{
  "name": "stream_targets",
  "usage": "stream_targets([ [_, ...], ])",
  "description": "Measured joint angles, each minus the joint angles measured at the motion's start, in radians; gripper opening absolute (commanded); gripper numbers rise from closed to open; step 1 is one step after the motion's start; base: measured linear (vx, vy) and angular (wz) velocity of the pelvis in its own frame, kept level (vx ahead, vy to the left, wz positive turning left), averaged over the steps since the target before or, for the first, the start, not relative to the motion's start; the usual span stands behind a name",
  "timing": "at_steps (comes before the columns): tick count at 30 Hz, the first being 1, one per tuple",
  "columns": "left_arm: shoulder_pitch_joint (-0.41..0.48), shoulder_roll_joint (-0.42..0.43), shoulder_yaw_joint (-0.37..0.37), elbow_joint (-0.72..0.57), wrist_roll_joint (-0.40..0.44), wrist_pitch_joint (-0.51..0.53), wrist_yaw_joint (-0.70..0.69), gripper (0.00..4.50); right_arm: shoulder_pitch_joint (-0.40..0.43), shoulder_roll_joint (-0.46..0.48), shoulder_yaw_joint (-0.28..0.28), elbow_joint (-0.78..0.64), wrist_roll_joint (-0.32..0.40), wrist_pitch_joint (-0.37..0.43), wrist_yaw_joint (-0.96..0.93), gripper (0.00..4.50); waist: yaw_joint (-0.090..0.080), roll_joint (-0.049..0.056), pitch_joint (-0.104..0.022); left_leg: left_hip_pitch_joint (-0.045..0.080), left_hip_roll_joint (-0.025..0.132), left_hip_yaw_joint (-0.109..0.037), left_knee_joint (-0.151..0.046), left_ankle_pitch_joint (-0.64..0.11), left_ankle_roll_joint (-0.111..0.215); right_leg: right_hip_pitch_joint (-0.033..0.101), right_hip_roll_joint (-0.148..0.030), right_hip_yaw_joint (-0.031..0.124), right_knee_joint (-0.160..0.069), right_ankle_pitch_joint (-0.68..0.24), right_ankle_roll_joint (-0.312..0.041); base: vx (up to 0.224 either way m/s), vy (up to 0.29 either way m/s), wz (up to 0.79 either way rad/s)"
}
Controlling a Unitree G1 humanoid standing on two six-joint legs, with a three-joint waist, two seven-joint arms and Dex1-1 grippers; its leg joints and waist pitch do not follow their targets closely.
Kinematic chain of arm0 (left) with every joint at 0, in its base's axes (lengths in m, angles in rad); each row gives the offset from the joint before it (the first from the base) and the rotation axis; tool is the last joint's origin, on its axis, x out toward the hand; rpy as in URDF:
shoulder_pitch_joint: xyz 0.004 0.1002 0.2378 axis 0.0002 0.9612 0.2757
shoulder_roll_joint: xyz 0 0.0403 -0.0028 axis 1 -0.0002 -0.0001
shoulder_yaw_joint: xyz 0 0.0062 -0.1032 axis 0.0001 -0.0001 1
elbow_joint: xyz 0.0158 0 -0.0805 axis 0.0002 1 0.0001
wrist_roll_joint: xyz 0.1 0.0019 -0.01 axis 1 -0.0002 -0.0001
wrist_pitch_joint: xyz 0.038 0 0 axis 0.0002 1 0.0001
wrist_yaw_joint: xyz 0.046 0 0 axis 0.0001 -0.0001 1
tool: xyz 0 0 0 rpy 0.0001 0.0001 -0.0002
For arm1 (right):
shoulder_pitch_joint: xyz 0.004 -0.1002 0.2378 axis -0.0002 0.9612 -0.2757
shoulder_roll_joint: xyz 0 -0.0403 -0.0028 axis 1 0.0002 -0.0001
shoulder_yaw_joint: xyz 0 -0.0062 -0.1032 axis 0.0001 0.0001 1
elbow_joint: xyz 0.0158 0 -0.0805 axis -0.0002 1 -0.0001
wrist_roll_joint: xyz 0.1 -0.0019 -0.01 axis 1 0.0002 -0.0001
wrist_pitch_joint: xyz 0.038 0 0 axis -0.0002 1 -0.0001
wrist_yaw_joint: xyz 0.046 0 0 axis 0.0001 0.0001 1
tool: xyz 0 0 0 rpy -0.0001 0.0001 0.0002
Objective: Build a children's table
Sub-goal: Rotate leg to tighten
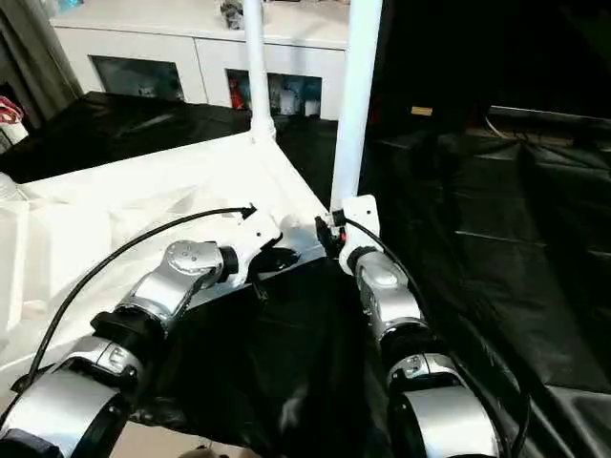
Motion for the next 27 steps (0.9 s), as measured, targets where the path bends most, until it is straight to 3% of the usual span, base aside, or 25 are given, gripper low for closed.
stream_targets([
  [6, 0.049, 0.072, 0.005, -0.064, -0.014, -0.024, -0.110, 0.00, 0.024, -0.041, 0.041, -0.019, 0.001, -0.034, 0.232, 3.83, -0.012, 0.000, 0.000, -0.006, 0.001, -0.001, -0.002, 0.000, 0.000, -0.003, 0.001, -0.001, 0.001, 0.000, 0.001, 0.000, 0.000, 0.00],
  [15, 0.106, 0.189, -0.003, -0.149, -0.076, -0.056, -0.362, 0.00, 0.079, -0.153, 0.127, -0.109, 0.032, -0.052, 0.699, 3.83, 0.000, 0.000, 0.000, -0.010, 0.002, 0.000, 0.004, 0.001, 0.003, -0.004, 0.001, -0.001, 0.000, -0.001, 0.000, 0.000, 0.000, 0.00],
  [22, 0.142, 0.233, -0.007, -0.203, -0.101, -0.048, -0.451, 0.00, 0.109, -0.184, 0.161, -0.169, 0.063, -0.030, 0.862, 3.83, 0.003, -0.003, 0.002, -0.009, 0.002, 0.000, 0.006, 0.001, 0.004, -0.005, 0.001, -0.001, 0.001, -0.001, 0.000, 0.000, 0.000, 0.00],
  [27, 0.161, 0.250, -0.009, -0.237, -0.114, -0.028, -0.481, 0.00, 0.114, -0.187, 0.165, -0.178, 0.067, -0.019, 0.913, 3.41, 0.003, -0.005, 0.002, -0.009, 0.002, 0.000, 0.006, 0.001, 0.003, -0.005, 0.001, -0.001, 0.001, -0.001, 0.000, 0.000, 0.000, 0.00],
])
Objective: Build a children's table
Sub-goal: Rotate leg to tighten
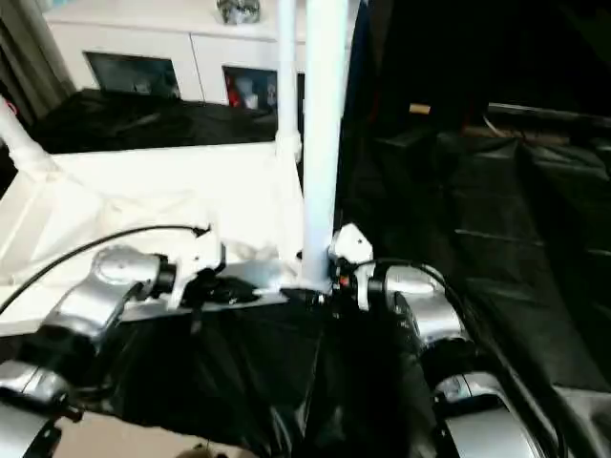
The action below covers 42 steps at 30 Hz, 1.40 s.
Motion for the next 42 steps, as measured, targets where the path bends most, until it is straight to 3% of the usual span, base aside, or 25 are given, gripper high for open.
stream_targets([
  [3, 0.013, 0.003, 0.000, -0.023, -0.002, 0.008, -0.003, 0.00, 0.003, -0.003, 0.000, -0.007, 0.000, 0.006, 0.002, 3.08, 0.000, 0.000, 0.000, 0.000, 0.000, 0.000, 0.000, 0.000, 0.000, 0.000, 0.000, 0.000, 0.000, 0.000, 0.000, 0.000, 0.000, 0.00],
  [11, 0.026, -0.007, 0.006, -0.035, -0.001, 0.022, 0.032, 0.00, 0.018, 0.003, -0.008, -0.025, -0.003, 0.019, -0.050, 2.72, 0.000, 0.001, -0.001, 0.000, 0.000, 0.000, 0.001, 0.000, 0.000, 0.001, 0.000, 0.000, 0.000, 0.000, 0.000, 0.000, 0.000, 0.00],
  [20, -0.050, -0.131, 0.017, 0.081, 0.069, 0.042, 0.299, 0.00, -0.049, 0.114, -0.104, 0.098, -0.040, 0.039, -0.529, 2.68, -0.010, 0.002, -0.001, 0.010, -0.002, 0.000, -0.002, 0.000, -0.001, 0.005, -0.001, 0.002, 0.001, 0.002, -0.001, 0.000, 0.000, 0.00],
  [23, -0.107, -0.195, 0.018, 0.169, 0.093, 0.046, 0.423, 0.00, -0.107, 0.164, -0.140, 0.164, -0.059, 0.056, -0.759, 2.68, -0.009, 0.007, -0.001, 0.010, -0.002, 0.000, -0.003, 0.000, -0.001, 0.006, -0.001, 0.003, 0.000, 0.003, 0.000, 0.000, 0.000, 0.00],
  [26, -0.123, -0.228, 0.019, 0.193, 0.105, 0.046, 0.469, 0.00, -0.122, 0.177, -0.154, 0.180, -0.071, 0.053, -0.844, 2.68, -0.004, 0.013, -0.002, 0.009, -0.003, 0.000, -0.003, 0.000, -0.001, 0.006, -0.001, 0.003, 0.000, 0.004, -0.002, 0.000, 0.000, 0.00],
  [28, -0.123, -0.231, 0.023, 0.193, 0.105, 0.046, 0.469, 0.00, -0.121, 0.178, -0.154, 0.181, -0.075, 0.041, -0.846, 2.68, -0.003, 0.016, -0.003, 0.008, -0.002, 0.000, -0.003, 0.000, -0.001, 0.006, -0.001, 0.002, 0.000, 0.004, -0.002, 0.000, 0.000, 0.00],
  [29, -0.123, -0.232, 0.024, 0.193, 0.104, 0.045, 0.469, 0.00, -0.120, 0.178, -0.154, 0.181, -0.077, 0.033, -0.846, 3.23, -0.002, 0.019, -0.003, 0.008, -0.002, 0.000, -0.003, 0.000, -0.001, 0.006, -0.001, 0.002, 0.000, 0.003, -0.001, 0.000, 0.000, 0.00],
  [33, -0.115, -0.225, 0.028, 0.179, 0.104, 0.042, 0.453, 0.00, -0.116, 0.178, -0.155, 0.178, -0.078, 0.022, -0.811, 3.44, -0.004, 0.020, -0.003, 0.007, -0.002, 0.000, -0.003, 0.000, -0.001, 0.005, -0.001, 0.002, -0.001, 0.003, 0.000, 0.000, 0.000, 0.00],
  [34, -0.111, -0.218, 0.030, 0.173, 0.102, 0.039, 0.440, 0.00, -0.115, 0.178, -0.155, 0.178, -0.072, 0.019, -0.795, 3.75, -0.005, 0.020, -0.003, 0.007, -0.002, 0.000, -0.003, 0.000, -0.001, 0.005, -0.001, 0.002, -0.001, 0.003, 0.000, 0.000, 0.000, 0.00],
  [37, -0.100, -0.199, 0.035, 0.161, 0.093, 0.028, 0.396, 0.00, -0.101, 0.169, -0.154, 0.162, -0.069, 0.008, -0.715, 3.89, -0.012, 0.020, -0.003, 0.006, -0.002, 0.000, -0.003, 0.000, -0.001, 0.004, -0.001, 0.002, -0.002, 0.002, 0.001, 0.000, 0.000, 0.00],
  [42, -0.070, -0.143, 0.035, 0.113, 0.065, 0.021, 0.293, 0.00, -0.046, 0.100, -0.105, 0.088, -0.064, -0.011, -0.491, 4.04, -0.013, 0.020, -0.003, -0.001, -0.001, 0.000, -0.003, 0.000, 0.000, 0.002, 0.000, 0.001, -0.001, -0.001, 0.003, 0.000, 0.000, 0.00],
])
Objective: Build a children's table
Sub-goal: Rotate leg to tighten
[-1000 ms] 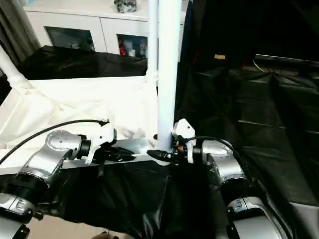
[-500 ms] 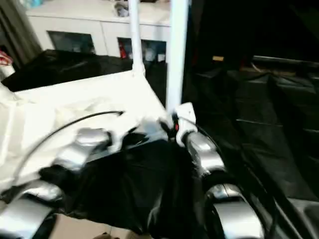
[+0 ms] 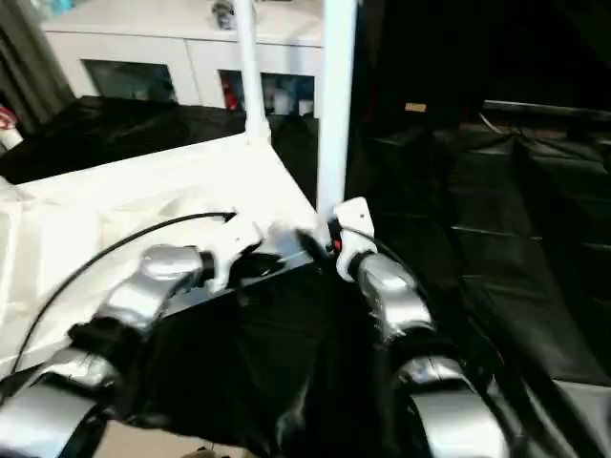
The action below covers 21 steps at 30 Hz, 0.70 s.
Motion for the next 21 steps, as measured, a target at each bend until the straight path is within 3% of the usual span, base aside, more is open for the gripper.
stream_targets([
  [11, 0.057, 0.093, -0.023, -0.080, -0.053, -0.021, -0.235, 0.00, 0.088, -0.128, 0.093, -0.171, 0.060, 0.051, 0.429, 4.04, 0.017, -0.004, 0.002, 0.000, 0.000, 0.000, 0.003, 0.000, 0.001, -0.001, -0.001, 0.000, 0.000, 0.000, 0.000, 0.000, 0.000, 0.00],
  [13, 0.059, 0.101, -0.026, -0.083, -0.057, -0.023, -0.253, 0.00, 0.092, -0.141, 0.102, -0.188, 0.062, 0.066, 0.461, 3.70, 0.017, -0.005, 0.002, 0.000, 0.000, 0.000, 0.004, 0.000, 0.001, -0.001, -0.001, 0.000, 0.000, 0.000, 0.000, 0.000, 0.000, 0.00],
  [21, 0.069, 0.120, -0.030, -0.099, -0.067, -0.018, -0.307, 0.00, 0.095, -0.167, 0.125, -0.224, 0.051, 0.092, 0.518, 3.16, 0.016, -0.005, 0.002, 0.000, 0.000, 0.000, 0.004, 0.000, 0.001, -0.001, -0.001, 0.000, 0.000, 0.000, 0.000, 0.000, 0.000, 0.00],
])
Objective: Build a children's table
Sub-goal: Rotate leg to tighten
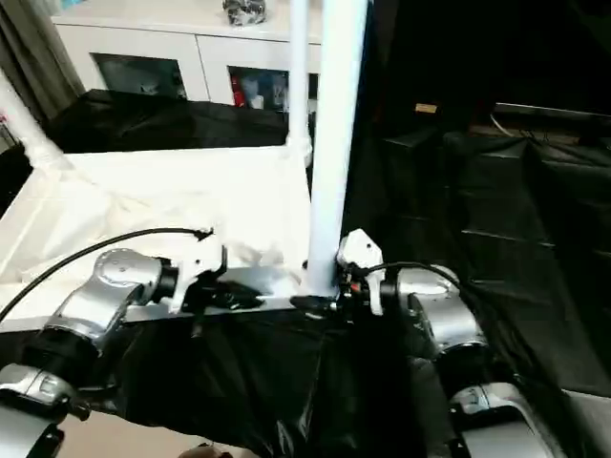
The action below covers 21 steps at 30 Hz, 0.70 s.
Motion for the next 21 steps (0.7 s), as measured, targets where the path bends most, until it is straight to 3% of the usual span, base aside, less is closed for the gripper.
stream_targets([
  [6, 0.007, 0.002, 0.000, -0.010, -0.003, 0.003, 0.000, 0.00, -0.002, -0.001, 0.003, -0.010, -0.001, 0.020, 0.000, 2.72, 0.000, 0.000, 0.000, 0.000, 0.000, 0.000, 0.000, 0.000, 0.000, 0.000, 0.000, 0.000, 0.000, 0.000, 0.000, 0.000, 0.000, 0.00],
  [12, 0.014, -0.003, 0.002, -0.014, -0.002, 0.007, 0.023, 0.00, 0.021, 0.008, -0.007, -0.030, 0.002, 0.035, -0.036, 2.66, 0.000, -0.001, -0.001, 0.001, 0.000, 0.000, 0.000, 0.000, 0.000, 0.001, 0.000, 0.000, 0.000, 0.000, 0.000, 0.000, 0.000, 0.00],
  [21, -0.039, -0.113, 0.025, 0.074, 0.071, 0.043, 0.291, 0.00, -0.020, 0.168, -0.123, 0.101, -0.035, 0.033, -0.526, 2.66, -0.018, -0.004, -0.003, 0.015, -0.002, 0.000, -0.004, 0.000, -0.001, 0.009, -0.001, 0.002, 0.000, -0.001, 0.003, 0.000, 0.000, 0.00],
])
